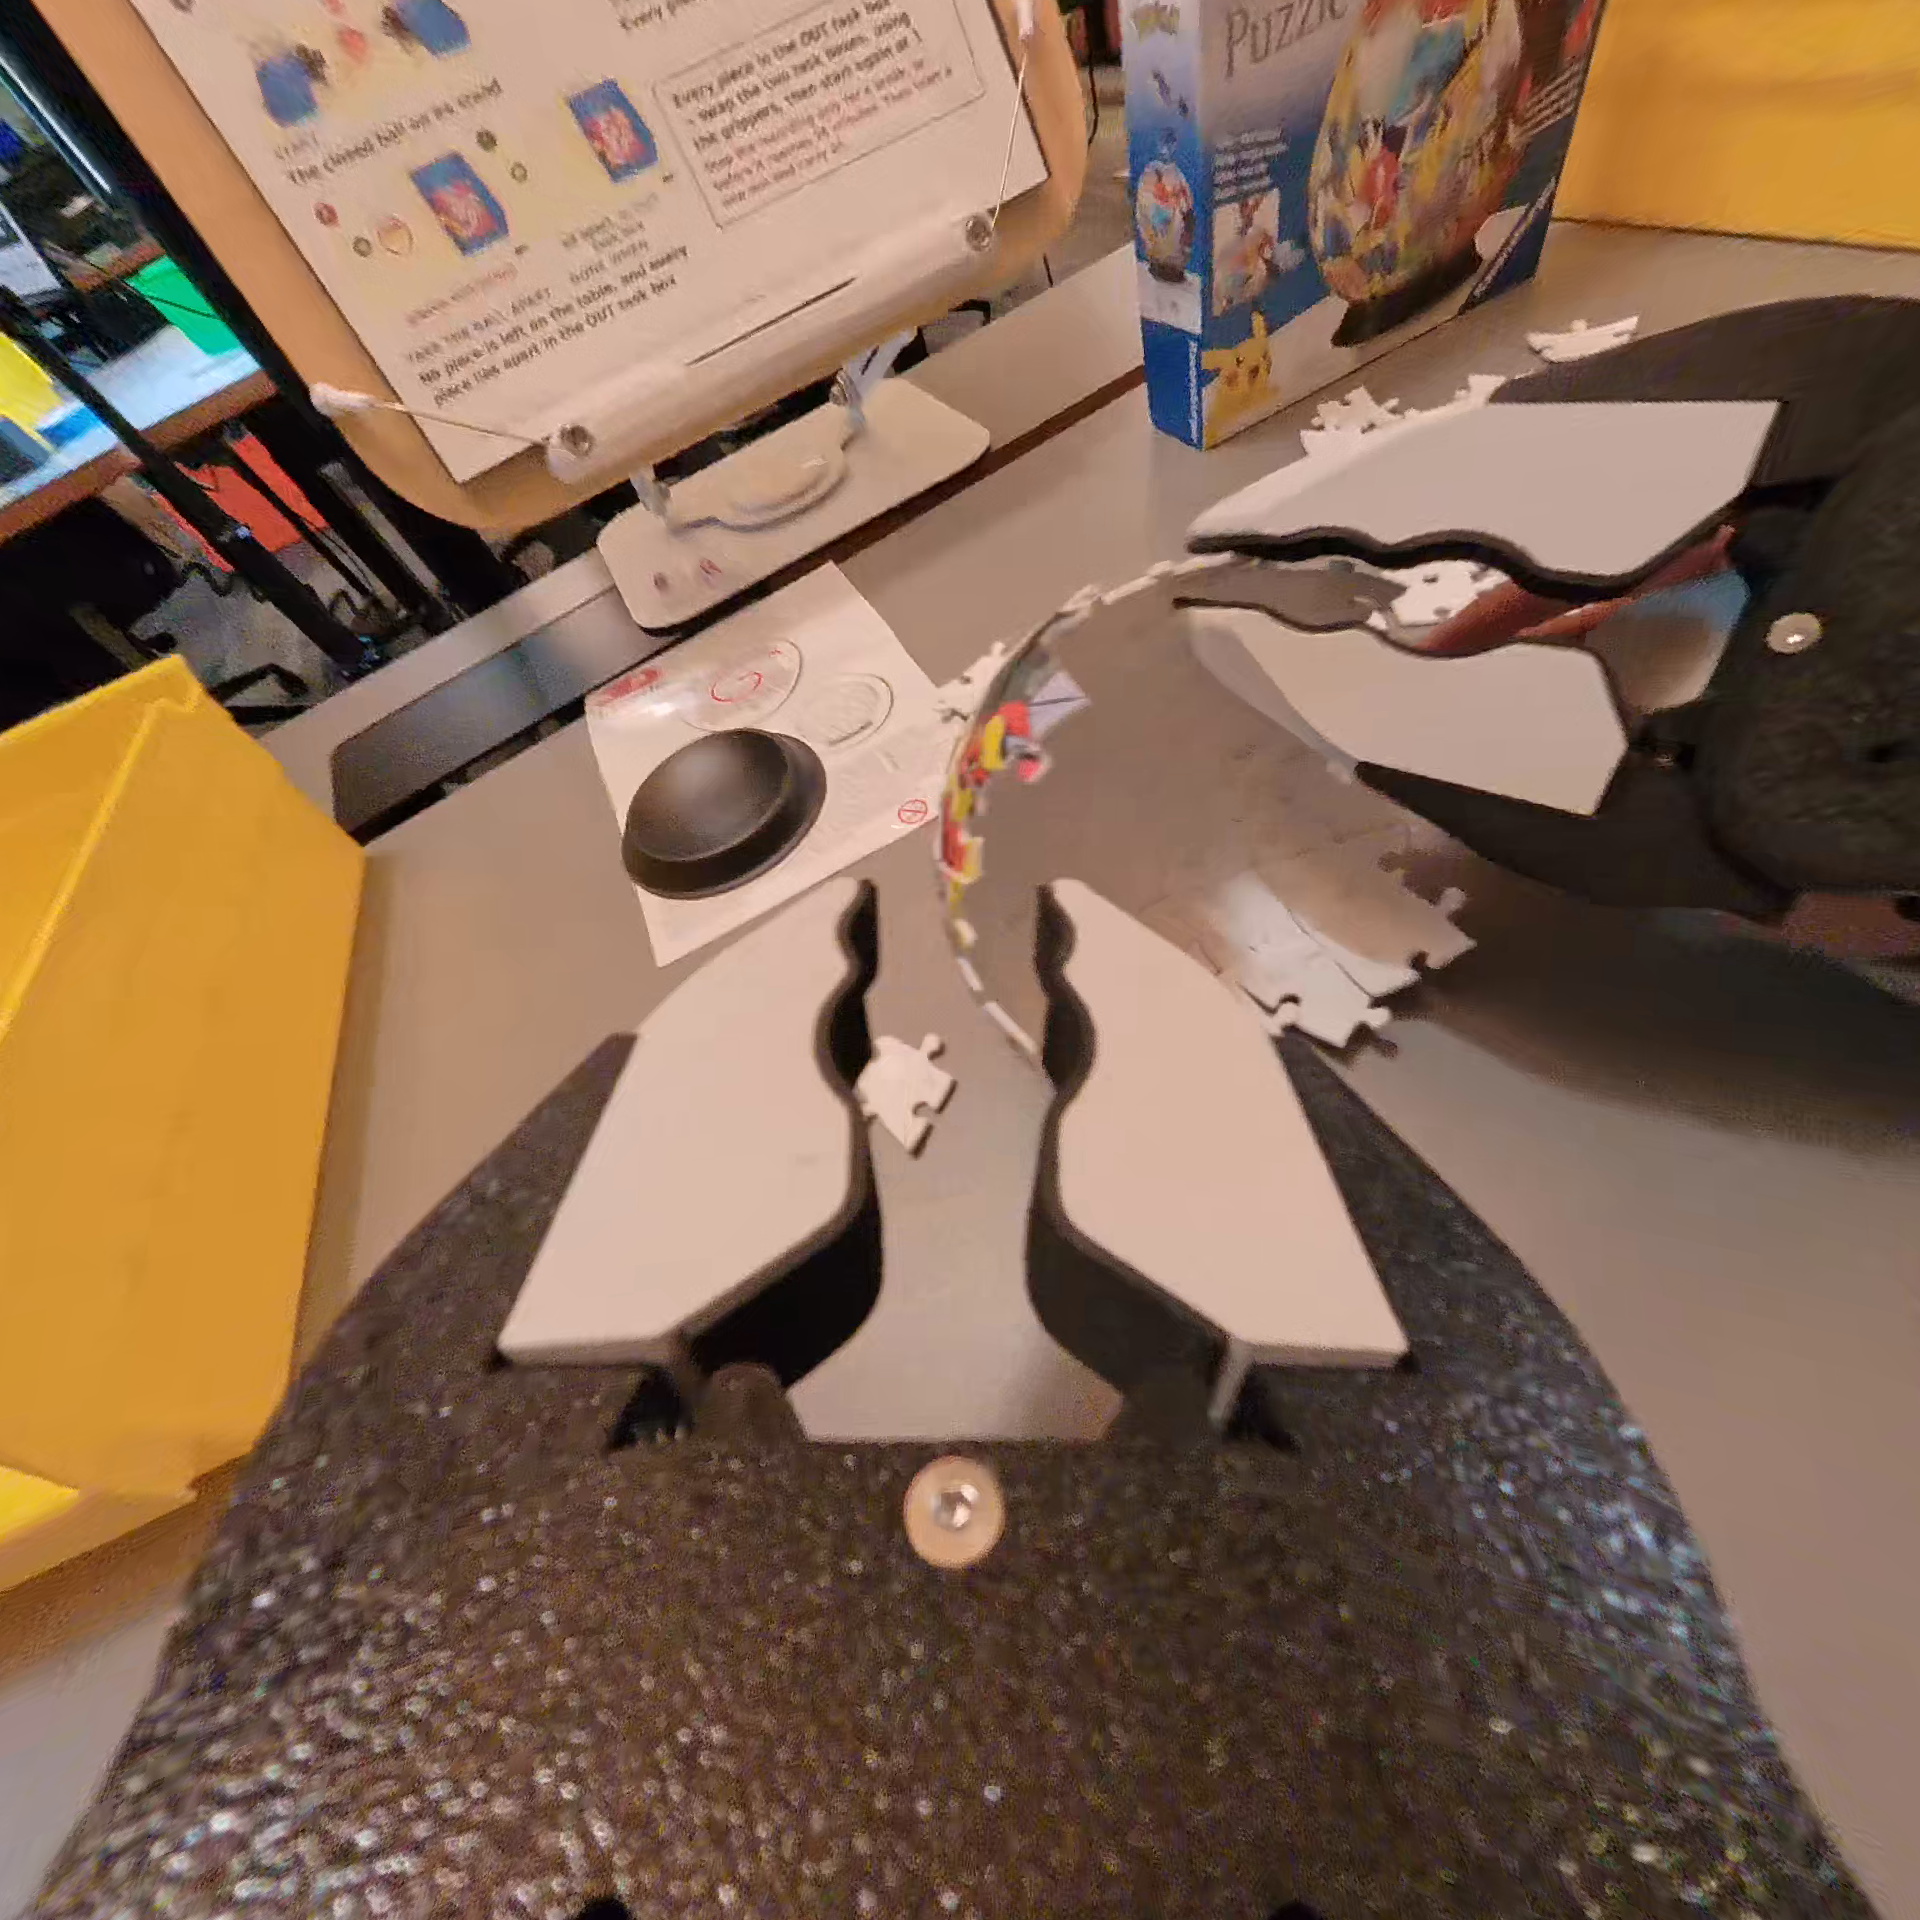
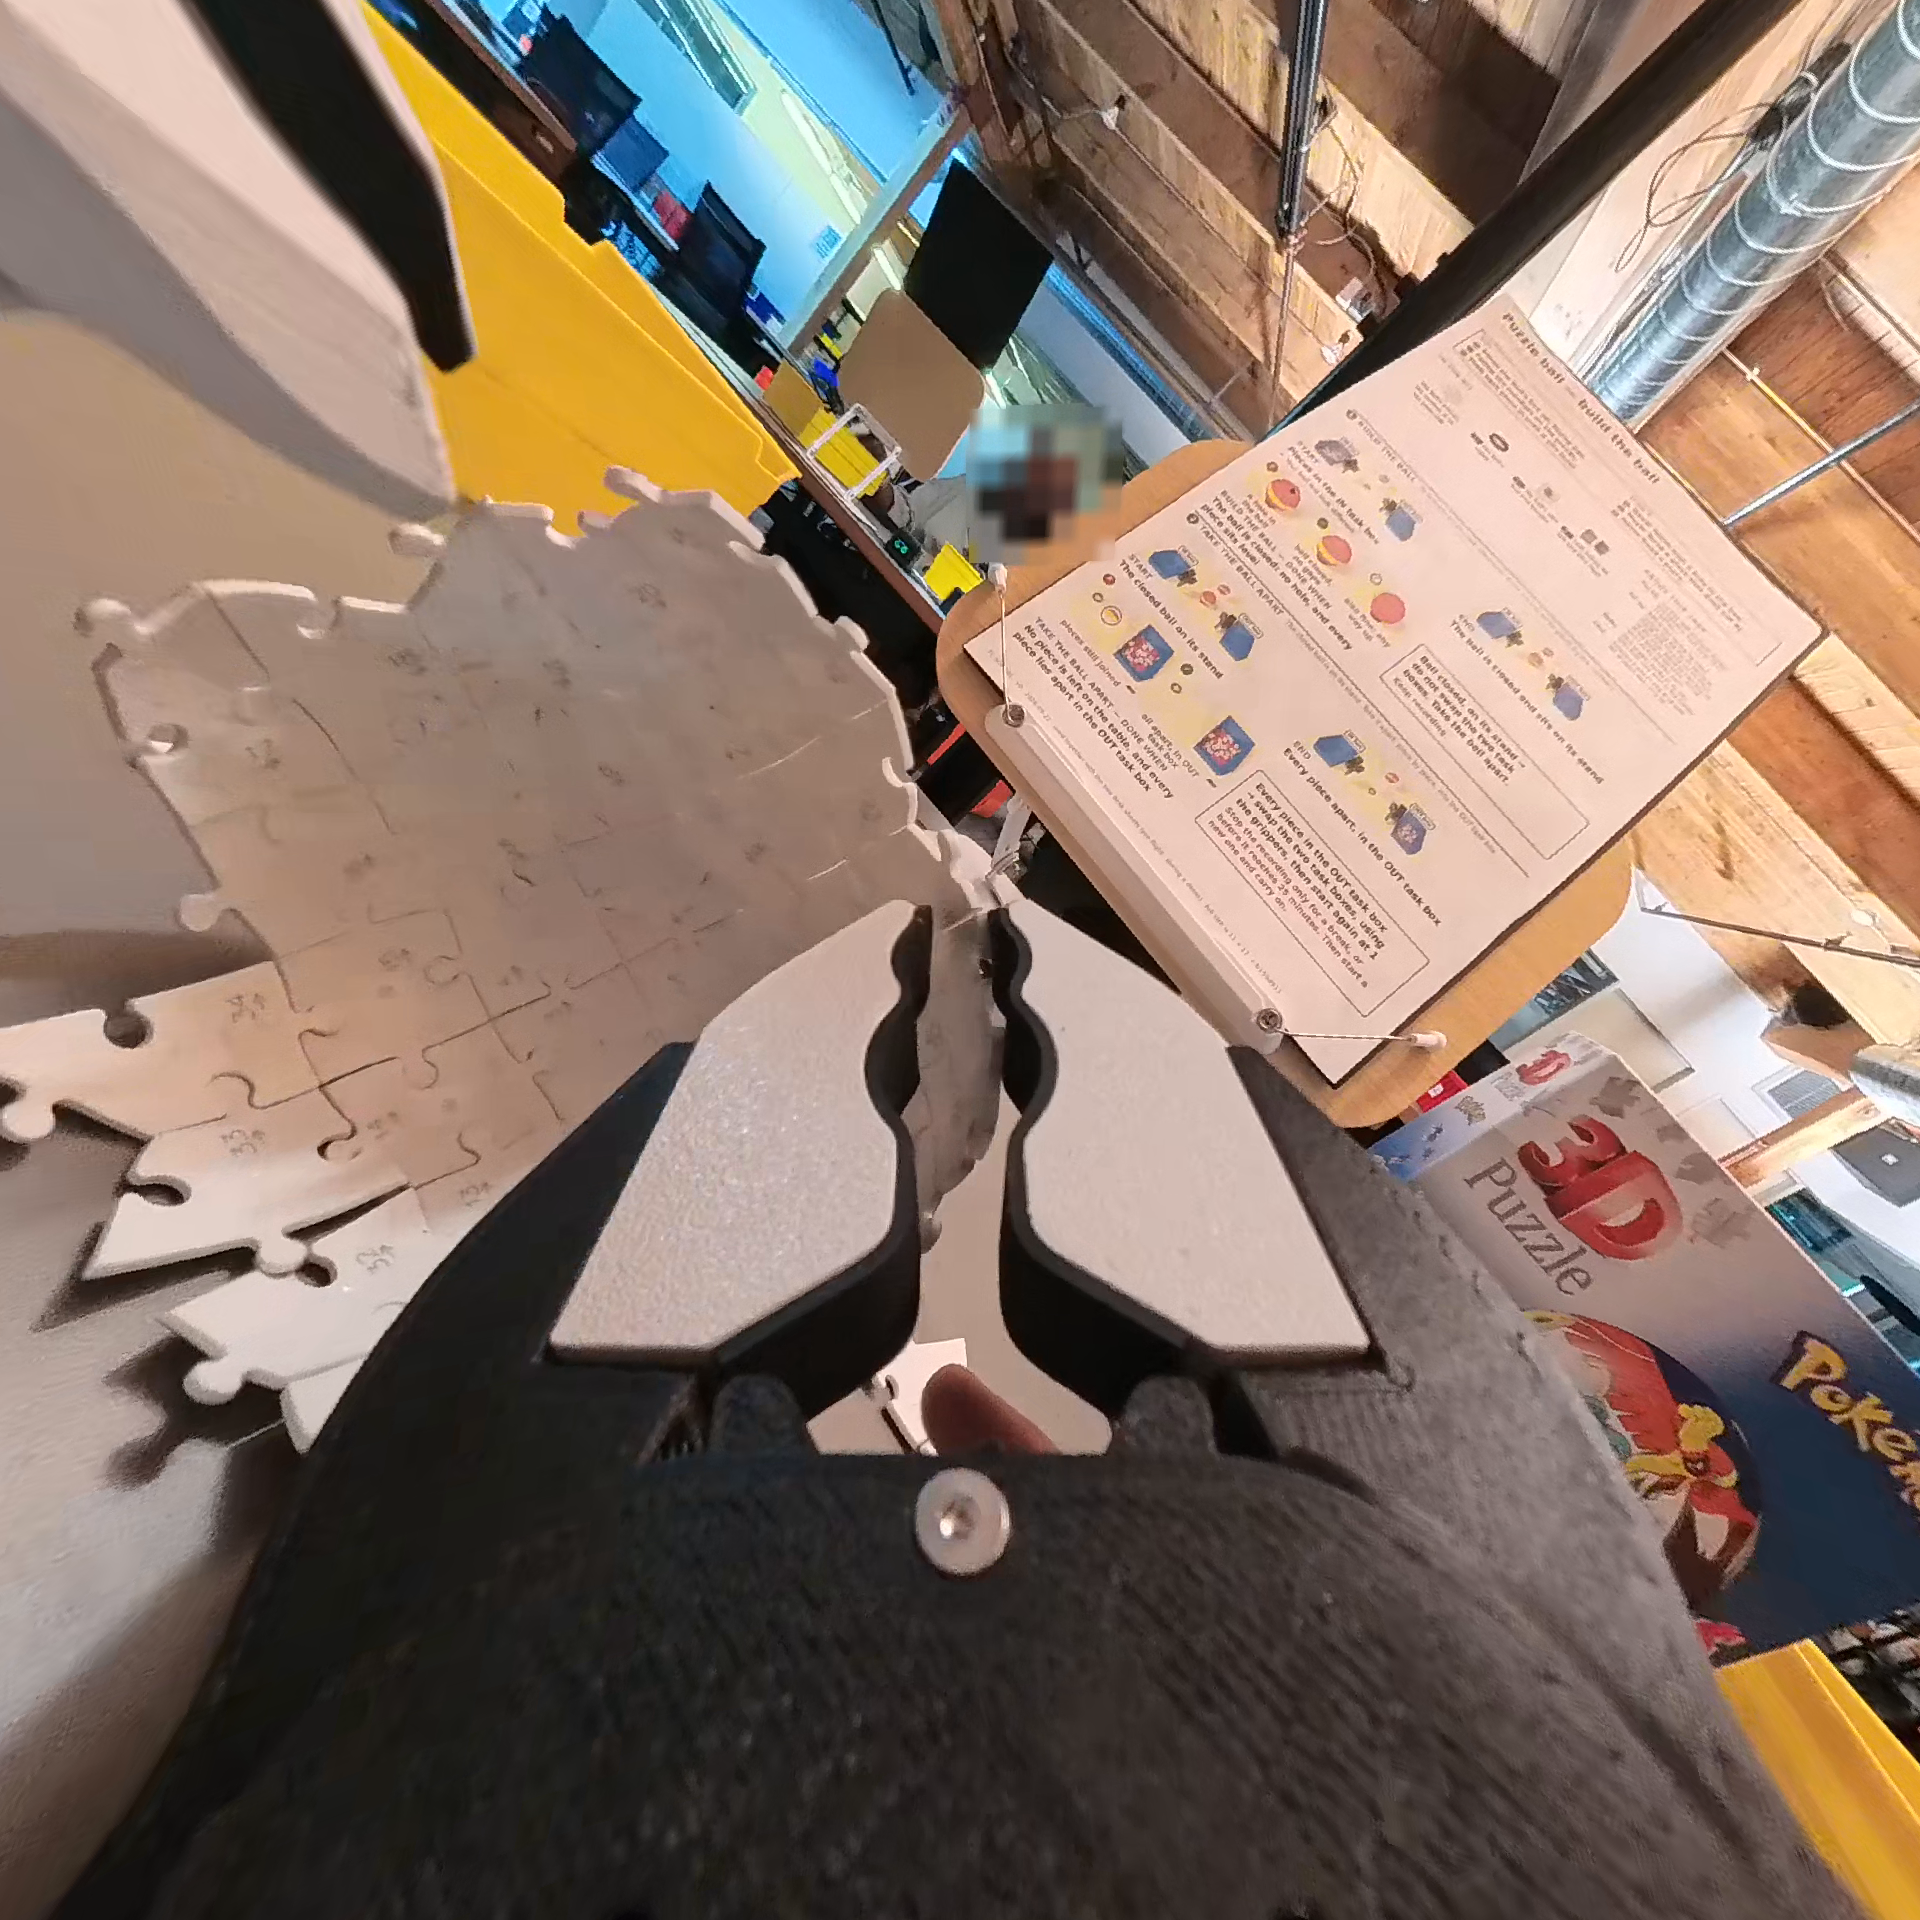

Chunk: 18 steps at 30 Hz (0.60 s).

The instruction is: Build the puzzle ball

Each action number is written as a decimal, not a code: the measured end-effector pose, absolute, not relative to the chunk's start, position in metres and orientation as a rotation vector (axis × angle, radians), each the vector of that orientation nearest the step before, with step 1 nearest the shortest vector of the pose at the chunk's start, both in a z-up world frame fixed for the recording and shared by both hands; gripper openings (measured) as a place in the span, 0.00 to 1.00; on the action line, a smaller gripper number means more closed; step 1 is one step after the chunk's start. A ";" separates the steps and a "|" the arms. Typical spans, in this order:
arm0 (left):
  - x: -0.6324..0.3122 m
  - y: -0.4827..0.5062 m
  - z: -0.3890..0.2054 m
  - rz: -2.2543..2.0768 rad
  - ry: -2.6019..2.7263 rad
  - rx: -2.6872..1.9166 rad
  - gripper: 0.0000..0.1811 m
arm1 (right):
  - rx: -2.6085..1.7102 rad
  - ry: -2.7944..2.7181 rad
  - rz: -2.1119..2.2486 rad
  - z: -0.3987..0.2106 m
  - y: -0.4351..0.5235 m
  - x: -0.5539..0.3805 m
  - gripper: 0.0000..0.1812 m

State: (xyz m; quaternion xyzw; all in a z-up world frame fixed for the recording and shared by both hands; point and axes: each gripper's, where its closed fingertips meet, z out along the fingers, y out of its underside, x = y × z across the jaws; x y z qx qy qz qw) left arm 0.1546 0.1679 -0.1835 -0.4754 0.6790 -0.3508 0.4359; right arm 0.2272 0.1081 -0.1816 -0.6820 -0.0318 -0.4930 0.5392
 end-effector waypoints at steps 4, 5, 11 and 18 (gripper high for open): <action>0.160 0.176 -0.204 -0.827 1.767 -1.231 0.28 | -1.624 -0.071 -1.171 -0.182 0.108 0.229 0.06; 0.162 0.174 -0.206 -0.813 1.780 -1.212 0.29 | -1.624 -0.072 -1.170 -0.182 0.108 0.229 0.06; 0.184 0.172 -0.219 -0.691 1.794 -1.189 0.14 | -1.627 -0.075 -1.160 -0.183 0.109 0.228 0.06; 0.190 0.181 -0.217 -0.712 1.641 -1.281 0.02 | -1.631 -0.128 -1.070 -0.184 0.113 0.218 0.17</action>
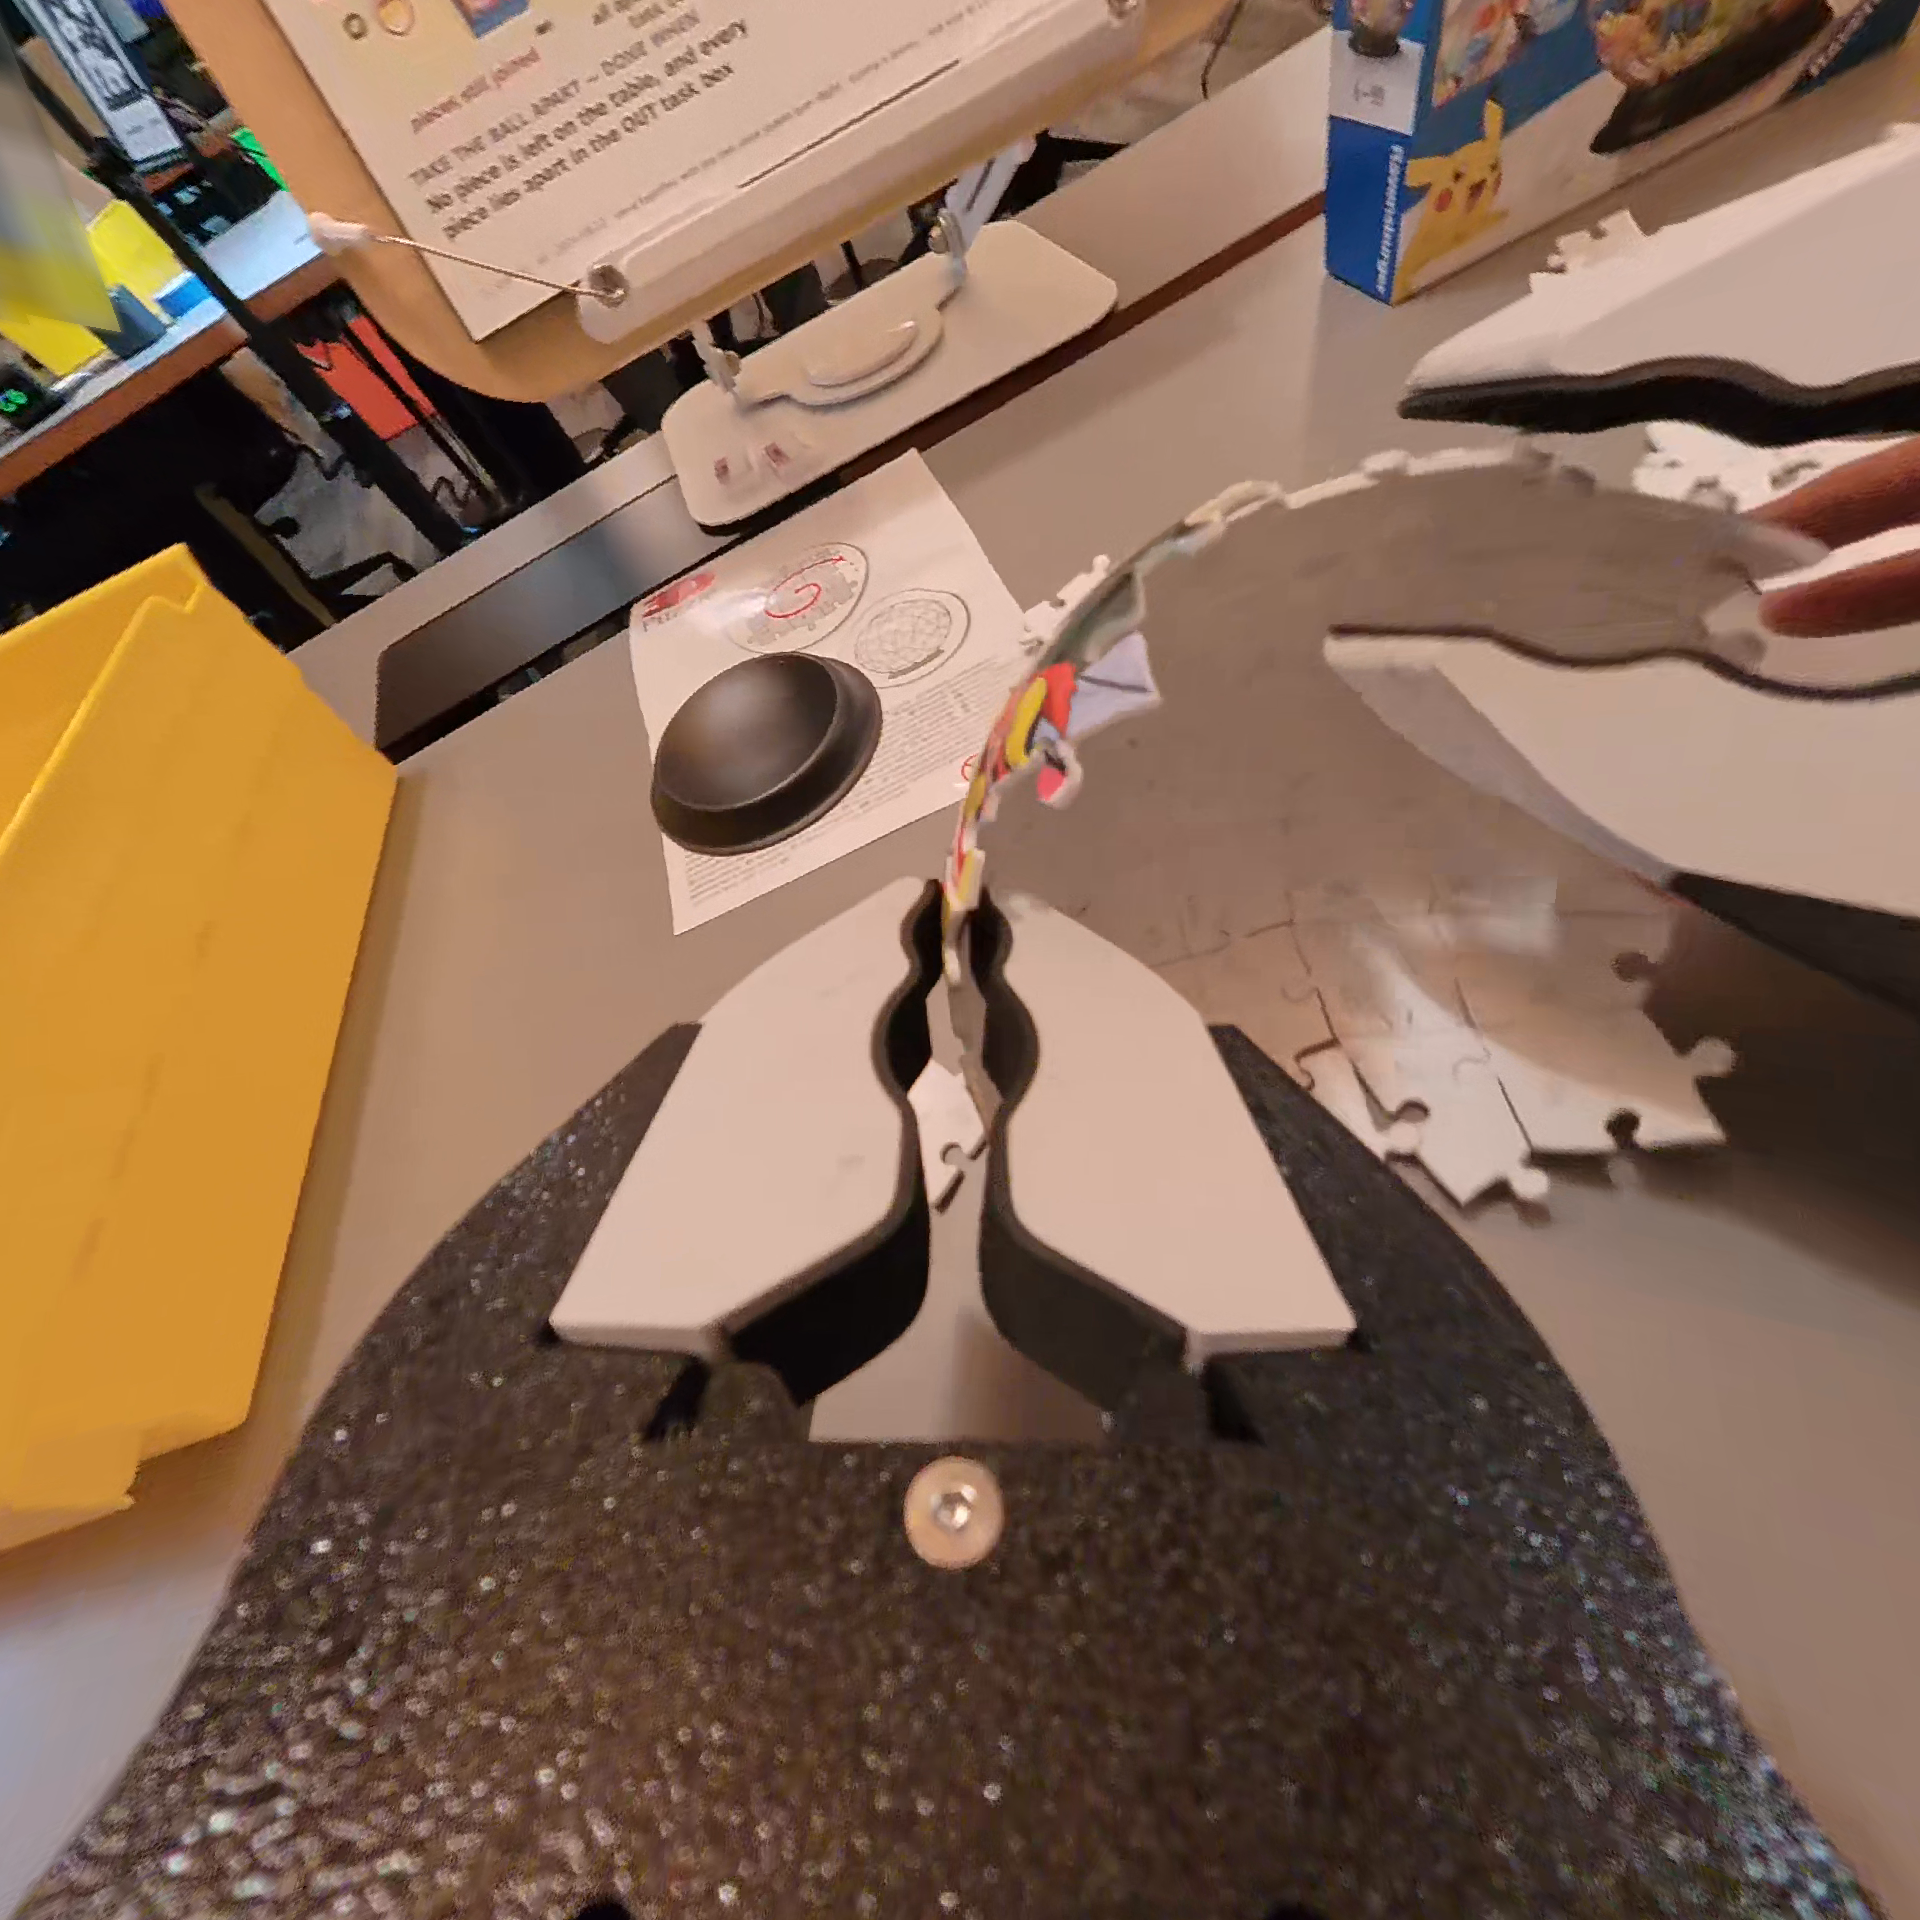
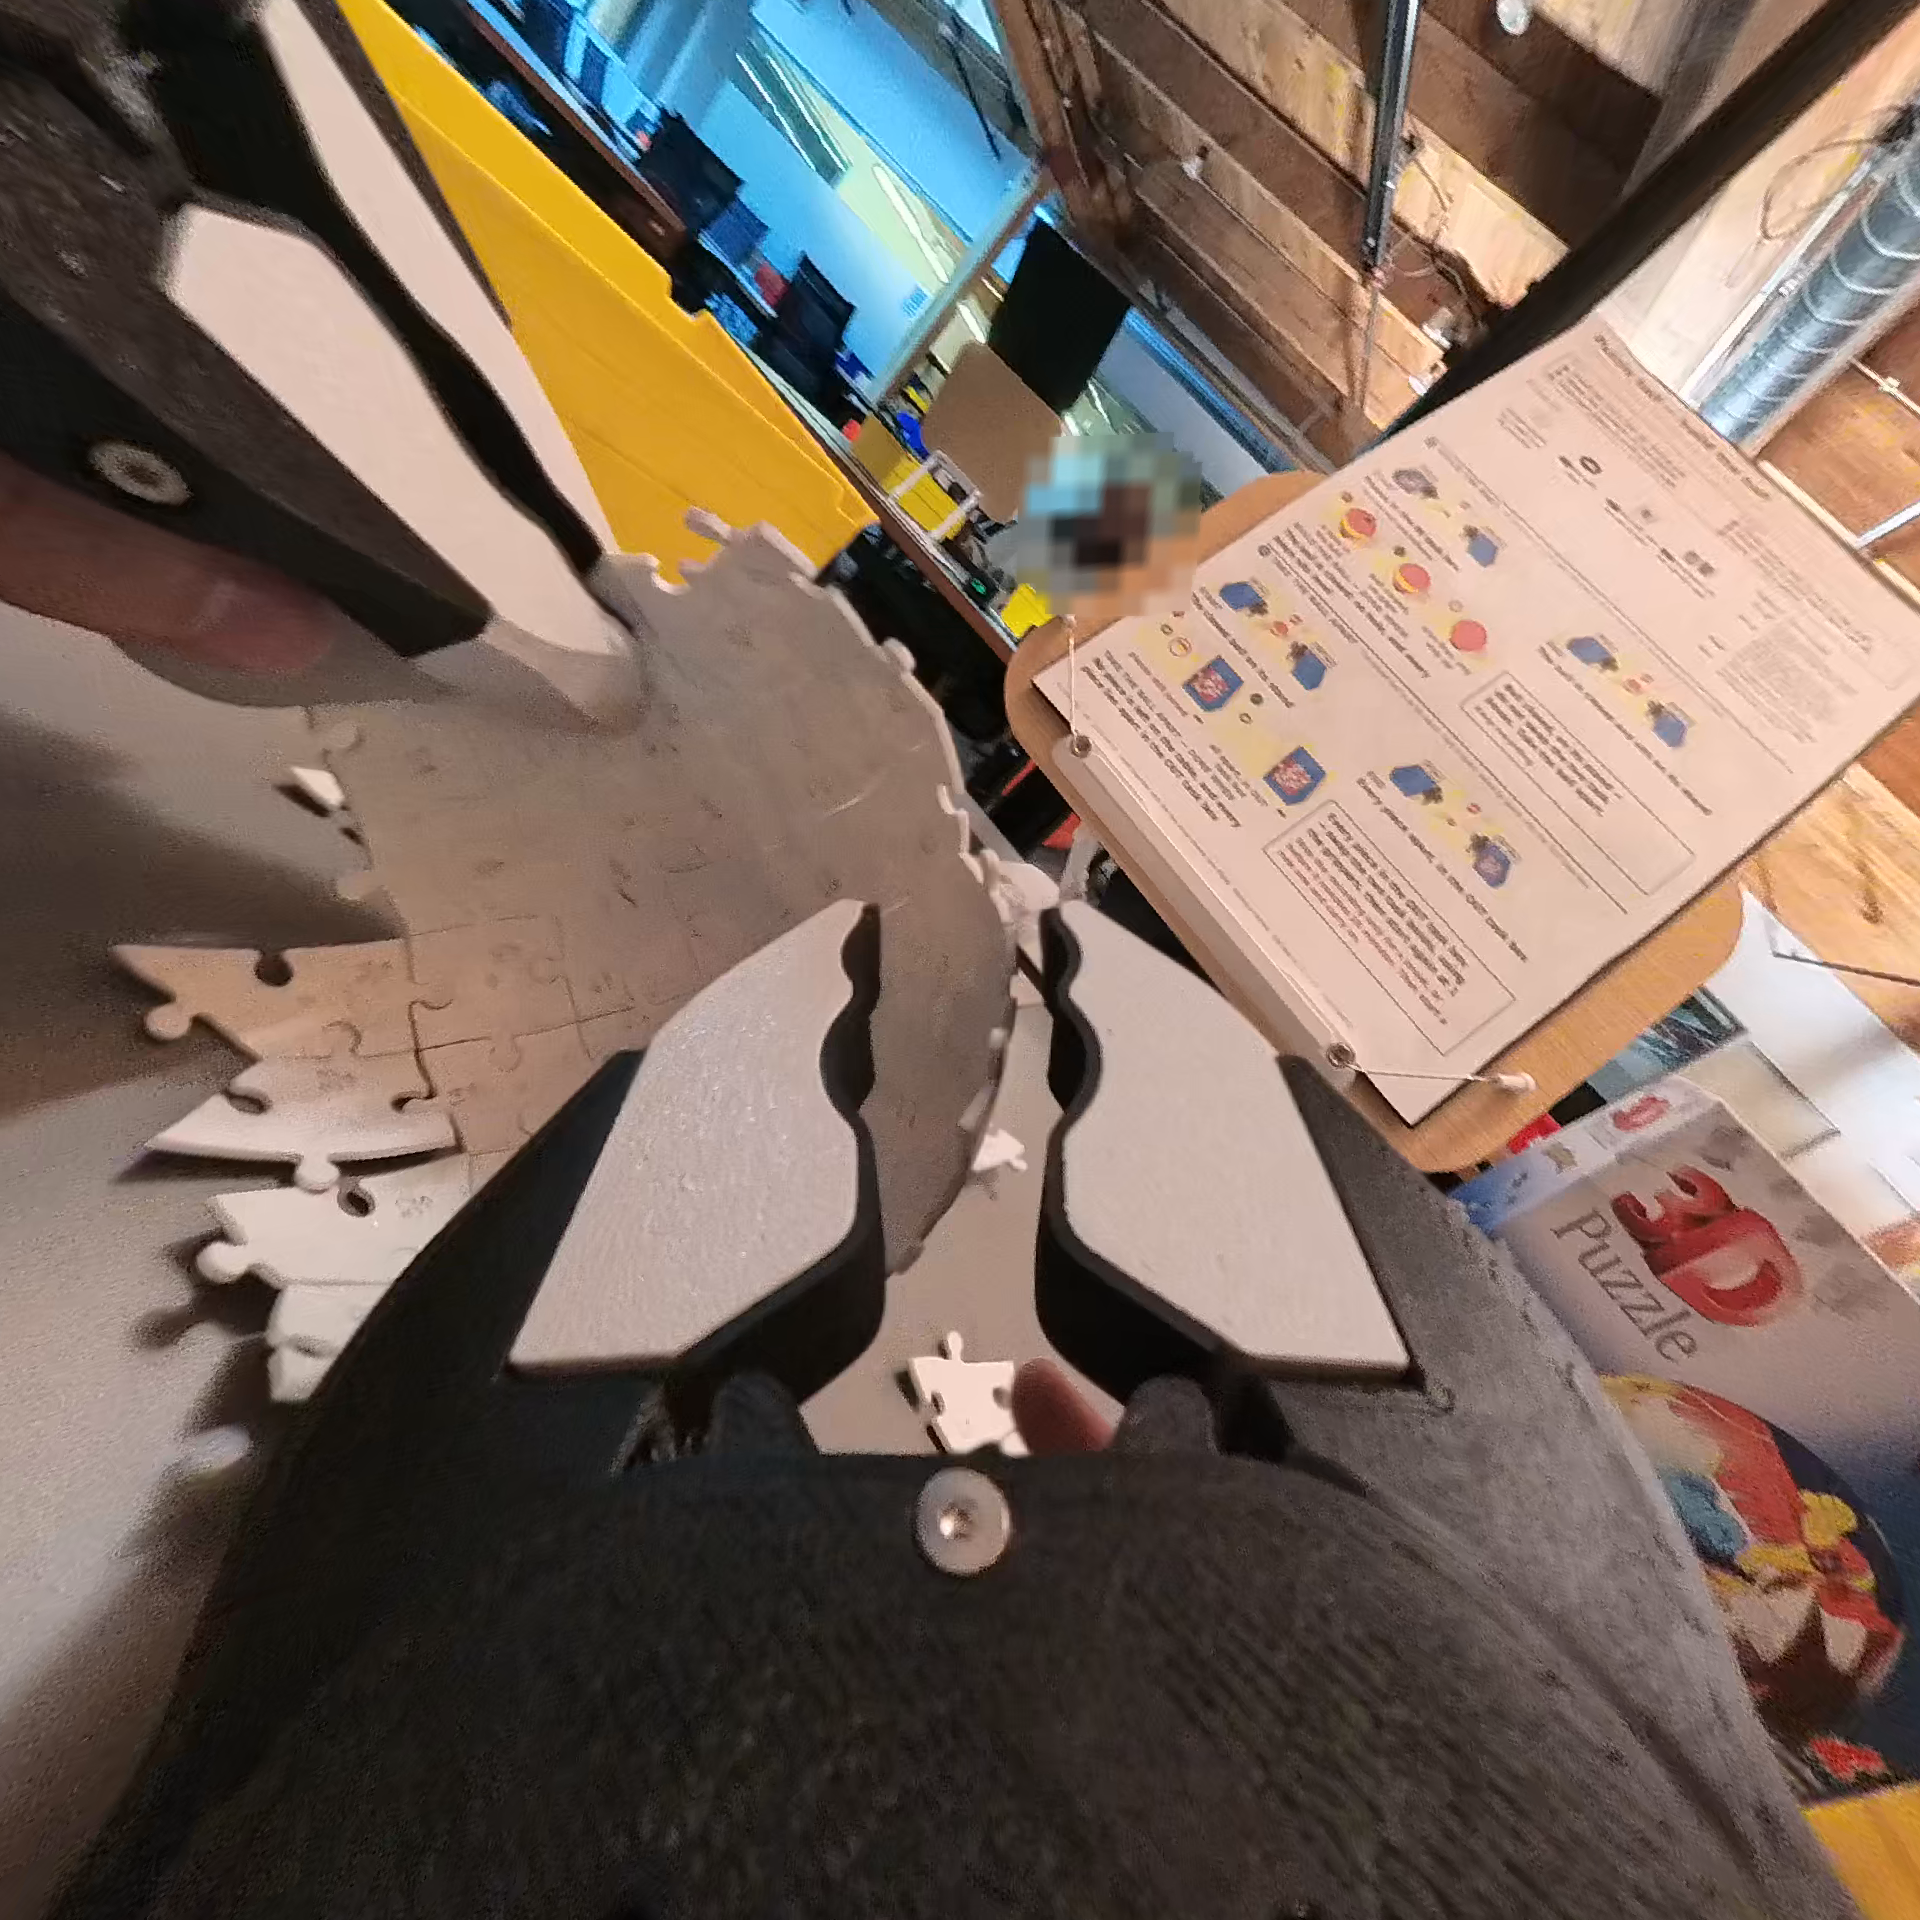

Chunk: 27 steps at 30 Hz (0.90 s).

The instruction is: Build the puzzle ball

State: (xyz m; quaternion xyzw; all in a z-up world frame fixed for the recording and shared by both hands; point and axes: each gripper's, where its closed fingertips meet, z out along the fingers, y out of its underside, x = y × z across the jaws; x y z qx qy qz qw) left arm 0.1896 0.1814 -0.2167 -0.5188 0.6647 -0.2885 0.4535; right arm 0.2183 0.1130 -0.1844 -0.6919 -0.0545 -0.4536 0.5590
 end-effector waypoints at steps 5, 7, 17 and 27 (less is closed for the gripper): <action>0.190 0.187 -0.220 -0.722 1.575 -1.347 0.02 | -1.630 -0.254 -0.982 -0.186 0.117 0.197 0.38; 0.190 0.188 -0.220 -0.741 1.555 -1.369 0.02 | -1.645 -0.304 -0.962 -0.190 0.114 0.189 0.49; 0.192 0.185 -0.217 -0.736 1.551 -1.292 0.02 | -1.568 -0.278 -0.831 -0.176 0.066 0.165 0.52; 0.192 0.179 -0.211 -0.744 1.545 -1.171 0.02 | -1.702 0.092 -0.581 -0.192 0.063 0.219 0.26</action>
